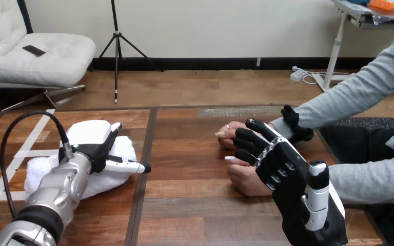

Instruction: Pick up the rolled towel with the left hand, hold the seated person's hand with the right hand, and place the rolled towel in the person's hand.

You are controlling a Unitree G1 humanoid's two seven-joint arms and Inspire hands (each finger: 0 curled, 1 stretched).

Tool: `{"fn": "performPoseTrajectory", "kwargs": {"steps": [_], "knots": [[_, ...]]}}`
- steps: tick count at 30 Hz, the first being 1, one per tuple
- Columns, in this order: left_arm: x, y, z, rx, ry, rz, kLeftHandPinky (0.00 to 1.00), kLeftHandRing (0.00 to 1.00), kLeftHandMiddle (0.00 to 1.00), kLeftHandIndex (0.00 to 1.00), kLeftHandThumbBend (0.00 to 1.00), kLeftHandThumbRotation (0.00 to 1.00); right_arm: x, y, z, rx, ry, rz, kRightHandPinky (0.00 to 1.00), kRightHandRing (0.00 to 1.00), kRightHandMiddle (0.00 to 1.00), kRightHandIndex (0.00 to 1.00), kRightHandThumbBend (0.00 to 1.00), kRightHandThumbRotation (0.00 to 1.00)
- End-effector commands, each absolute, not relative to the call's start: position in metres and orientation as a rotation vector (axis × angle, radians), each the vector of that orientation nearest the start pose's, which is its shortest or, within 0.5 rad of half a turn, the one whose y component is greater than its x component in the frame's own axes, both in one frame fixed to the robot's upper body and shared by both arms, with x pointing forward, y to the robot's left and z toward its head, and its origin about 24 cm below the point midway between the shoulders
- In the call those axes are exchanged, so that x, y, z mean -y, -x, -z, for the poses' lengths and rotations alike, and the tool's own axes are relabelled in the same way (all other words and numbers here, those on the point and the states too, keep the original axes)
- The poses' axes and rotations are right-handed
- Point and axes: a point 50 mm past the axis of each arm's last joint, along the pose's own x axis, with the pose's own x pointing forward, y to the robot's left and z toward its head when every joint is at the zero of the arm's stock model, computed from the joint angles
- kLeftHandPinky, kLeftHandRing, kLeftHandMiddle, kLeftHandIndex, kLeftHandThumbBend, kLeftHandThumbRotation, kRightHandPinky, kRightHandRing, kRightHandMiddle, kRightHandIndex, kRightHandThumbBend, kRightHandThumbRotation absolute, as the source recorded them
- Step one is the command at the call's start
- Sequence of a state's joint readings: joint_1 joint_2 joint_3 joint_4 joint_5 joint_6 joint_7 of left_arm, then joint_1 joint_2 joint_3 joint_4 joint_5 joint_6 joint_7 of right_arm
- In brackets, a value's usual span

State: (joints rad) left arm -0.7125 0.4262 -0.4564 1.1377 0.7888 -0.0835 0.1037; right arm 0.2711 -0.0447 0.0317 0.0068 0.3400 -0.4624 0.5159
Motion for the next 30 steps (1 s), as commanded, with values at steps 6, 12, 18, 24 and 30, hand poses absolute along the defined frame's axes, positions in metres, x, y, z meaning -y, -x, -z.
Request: {"fn": "performPoseTrajectory", "kwargs": {"steps": [6,12,18,24,30], "knots": [[-0.2114,-0.3684,-0.0460,-0.232,-1.517,0.256,0.90,0.90,0.91,0.91,1.00,0.77,0.1526,-0.1978,-0.0443,0.343,-0.203,-0.378,0.86,0.87,0.85,0.87,0.88,1.00],[-0.2111,-0.3691,-0.0469,-0.245,-1.516,0.264,0.89,0.89,0.90,0.90,1.00,0.74,0.1528,-0.1977,-0.0446,0.349,-0.198,-0.375,0.83,0.87,0.85,0.86,0.89,1.00],[-0.2103,-0.3697,-0.0481,-0.254,-1.511,0.267,0.87,0.86,0.88,0.89,1.00,0.68,0.1528,-0.1975,-0.0449,0.352,-0.199,-0.375,0.82,0.86,0.85,0.86,0.89,1.00],[-0.2095,-0.3705,-0.0490,-0.274,-1.523,0.273,0.84,0.83,0.85,0.85,0.97,0.60,0.1527,-0.1969,-0.0452,0.350,-0.199,-0.372,0.82,0.86,0.85,0.86,0.89,1.00],[-0.2088,-0.3711,-0.0496,-0.295,-1.534,0.283,0.83,0.83,0.84,0.84,0.96,0.56,0.1531,-0.1967,-0.0452,0.351,-0.201,-0.373,0.82,0.86,0.85,0.86,0.88,1.00]]}}
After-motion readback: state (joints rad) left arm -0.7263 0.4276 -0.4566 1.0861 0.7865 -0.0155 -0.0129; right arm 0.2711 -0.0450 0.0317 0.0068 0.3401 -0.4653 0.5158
